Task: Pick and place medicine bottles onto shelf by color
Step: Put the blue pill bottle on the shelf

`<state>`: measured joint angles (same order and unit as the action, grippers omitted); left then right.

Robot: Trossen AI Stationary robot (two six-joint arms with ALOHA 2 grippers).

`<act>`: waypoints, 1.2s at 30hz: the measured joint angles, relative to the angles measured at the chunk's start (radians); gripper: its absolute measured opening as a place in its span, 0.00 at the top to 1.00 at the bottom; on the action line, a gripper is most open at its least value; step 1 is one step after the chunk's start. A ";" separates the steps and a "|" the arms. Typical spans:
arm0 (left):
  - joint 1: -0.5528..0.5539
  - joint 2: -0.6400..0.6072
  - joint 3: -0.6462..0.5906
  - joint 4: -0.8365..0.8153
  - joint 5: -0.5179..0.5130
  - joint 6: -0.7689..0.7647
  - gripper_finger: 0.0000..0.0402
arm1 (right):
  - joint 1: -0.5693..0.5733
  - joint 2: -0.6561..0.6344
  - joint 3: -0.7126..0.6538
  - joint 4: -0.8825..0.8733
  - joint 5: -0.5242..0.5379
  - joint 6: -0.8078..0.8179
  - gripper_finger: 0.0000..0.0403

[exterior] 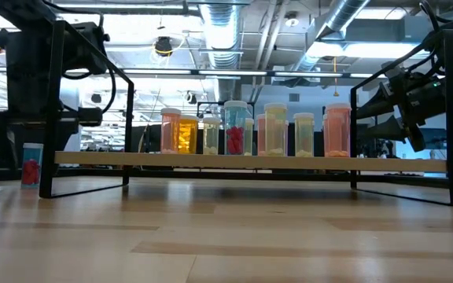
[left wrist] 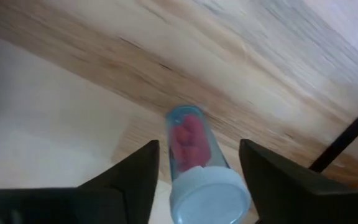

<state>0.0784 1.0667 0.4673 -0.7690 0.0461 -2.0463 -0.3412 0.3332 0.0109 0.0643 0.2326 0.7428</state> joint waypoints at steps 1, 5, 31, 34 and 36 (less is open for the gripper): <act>0.000 0.005 0.000 0.006 0.000 0.009 0.50 | 0.000 0.000 0.000 0.000 0.000 0.000 0.38; 0.000 0.014 0.000 0.011 -0.006 0.046 0.59 | 0.000 0.000 0.000 0.000 0.000 0.000 0.38; 0.001 0.013 0.091 -0.137 -0.033 0.089 0.53 | 0.000 0.000 0.000 0.000 0.000 0.000 0.38; 0.001 0.013 0.125 -0.188 -0.059 0.103 0.50 | 0.000 0.000 0.000 0.000 0.000 0.000 0.38; 0.001 0.013 0.142 -0.207 -0.071 0.114 0.48 | 0.000 0.000 0.000 0.000 0.000 0.000 0.38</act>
<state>0.0792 1.0798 0.6096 -0.9764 -0.0247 -1.9327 -0.3412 0.3336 0.0109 0.0643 0.2329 0.7429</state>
